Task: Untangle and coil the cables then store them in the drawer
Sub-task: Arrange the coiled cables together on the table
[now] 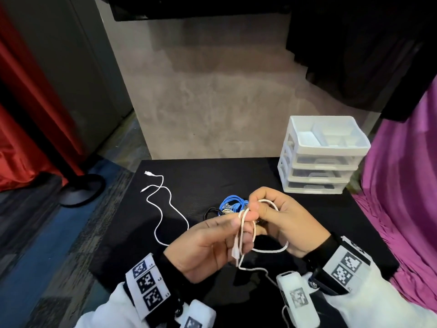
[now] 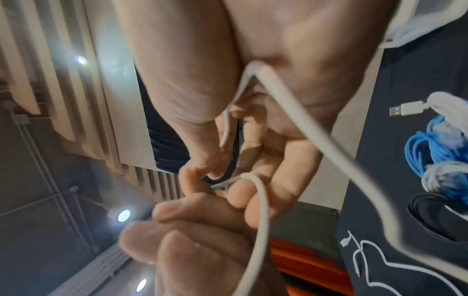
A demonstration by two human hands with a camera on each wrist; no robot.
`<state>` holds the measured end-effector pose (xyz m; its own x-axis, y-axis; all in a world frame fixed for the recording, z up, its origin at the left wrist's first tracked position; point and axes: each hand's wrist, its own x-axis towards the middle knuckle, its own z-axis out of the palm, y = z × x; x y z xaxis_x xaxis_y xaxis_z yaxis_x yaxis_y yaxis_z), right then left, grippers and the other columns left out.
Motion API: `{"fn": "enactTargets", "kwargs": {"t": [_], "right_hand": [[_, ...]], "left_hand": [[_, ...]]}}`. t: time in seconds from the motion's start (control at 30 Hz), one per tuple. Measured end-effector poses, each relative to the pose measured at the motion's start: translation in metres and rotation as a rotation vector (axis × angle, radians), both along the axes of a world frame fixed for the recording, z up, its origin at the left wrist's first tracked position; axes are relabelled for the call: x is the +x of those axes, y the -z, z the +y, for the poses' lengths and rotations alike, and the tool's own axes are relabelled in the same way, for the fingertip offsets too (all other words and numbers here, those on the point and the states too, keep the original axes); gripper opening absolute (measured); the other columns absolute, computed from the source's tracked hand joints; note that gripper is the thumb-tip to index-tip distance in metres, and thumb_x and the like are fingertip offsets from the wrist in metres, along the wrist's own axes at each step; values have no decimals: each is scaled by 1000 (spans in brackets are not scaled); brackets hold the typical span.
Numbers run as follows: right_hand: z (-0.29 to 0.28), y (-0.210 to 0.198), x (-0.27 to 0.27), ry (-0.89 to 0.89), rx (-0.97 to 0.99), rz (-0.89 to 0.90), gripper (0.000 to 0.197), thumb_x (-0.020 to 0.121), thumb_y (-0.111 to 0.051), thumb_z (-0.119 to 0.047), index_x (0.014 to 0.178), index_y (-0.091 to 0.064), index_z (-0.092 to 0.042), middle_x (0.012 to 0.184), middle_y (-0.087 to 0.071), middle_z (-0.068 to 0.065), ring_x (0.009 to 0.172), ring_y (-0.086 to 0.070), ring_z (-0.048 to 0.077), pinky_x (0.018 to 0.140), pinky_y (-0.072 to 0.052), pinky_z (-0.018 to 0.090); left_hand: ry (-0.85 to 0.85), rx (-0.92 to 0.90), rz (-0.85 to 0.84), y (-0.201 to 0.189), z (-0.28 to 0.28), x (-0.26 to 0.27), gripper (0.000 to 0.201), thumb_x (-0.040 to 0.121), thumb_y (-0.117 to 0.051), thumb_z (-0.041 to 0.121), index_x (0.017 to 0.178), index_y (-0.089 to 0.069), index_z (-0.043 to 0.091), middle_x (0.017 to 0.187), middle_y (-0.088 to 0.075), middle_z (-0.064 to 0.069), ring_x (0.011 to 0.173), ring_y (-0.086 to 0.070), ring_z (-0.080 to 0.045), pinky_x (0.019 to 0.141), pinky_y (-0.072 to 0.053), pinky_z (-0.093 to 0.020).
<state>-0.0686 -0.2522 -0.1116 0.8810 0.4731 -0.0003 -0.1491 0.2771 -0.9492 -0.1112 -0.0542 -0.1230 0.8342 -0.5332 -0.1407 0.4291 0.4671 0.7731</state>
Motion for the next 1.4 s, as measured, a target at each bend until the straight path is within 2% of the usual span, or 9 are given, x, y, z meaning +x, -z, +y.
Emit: {"fn": "enactTargets", "kwargs": {"t": [0.23,0.4,0.53,0.8,0.9,1.0,1.1,1.27,1.4], "right_hand": [[9,5,-4,30,-95,-30,9,93,-70,-17,87,-68,-11,74,-64,10,61,-58,21,56,-52,30],[7,14,2,229,-244,-172,8,96,-73,-14,90,-72,-9,75,-66,21,61,-60,25,62,-55,40],[10,11,-3,272,-270,-210,7,96,-72,-9,89,-72,-8,72,-67,23,59,-65,28,66,-62,51],[33,19,-22,252,-183,-45,3,96,-69,0,94,-66,2,71,-67,16,64,-66,28,66,-64,48],[28,21,-17,274,-249,-128,5,95,-70,-1,90,-69,-1,68,-68,15,61,-64,25,62,-61,44],[16,21,-7,244,-270,-173,7,94,-73,-3,89,-75,-8,76,-69,23,60,-60,25,55,-54,35],[8,19,-1,193,-213,-180,7,93,-73,-3,89,-76,-8,73,-66,19,60,-57,25,54,-52,32],[9,12,-1,108,-127,-200,6,94,-69,-1,94,-69,6,71,-69,18,56,-56,19,55,-52,29],[10,13,2,153,-126,-206,8,93,-72,-5,94,-72,3,87,-69,35,61,-57,21,55,-51,28]], "left_hand": [[-69,87,-21,0,-7,-4,19,91,-74,28,96,-69,10,93,-67,-11,79,-66,-14,76,-56,-26],[-348,451,-114,10,-7,7,30,89,-74,31,93,-69,1,86,-70,-14,75,-64,-24,72,-55,-39],[-529,692,-287,18,-9,9,14,91,-74,27,86,-75,14,79,-71,-11,67,-66,-21,53,-54,-30],[-626,1290,-593,45,-6,16,12,96,-59,32,87,-52,30,66,-60,11,61,-58,-7,63,-51,-33],[-580,1170,-694,46,-1,17,10,96,-63,24,87,-60,27,82,-64,8,73,-63,-9,70,-52,-30],[-389,626,-400,34,5,15,16,95,-69,18,101,-63,5,91,-68,-15,76,-67,-21,75,-56,-41],[-183,229,-135,16,9,8,24,96,-60,16,112,-57,-2,84,-58,-13,66,-55,-17,71,-54,-34],[-54,184,8,-6,6,9,34,106,-44,33,98,-59,4,64,-42,-3,52,-35,-11,62,-47,-30],[-44,139,49,-10,2,9,32,106,-46,32,88,-61,9,77,-55,-6,62,-49,-13,69,-54,-33]]}}
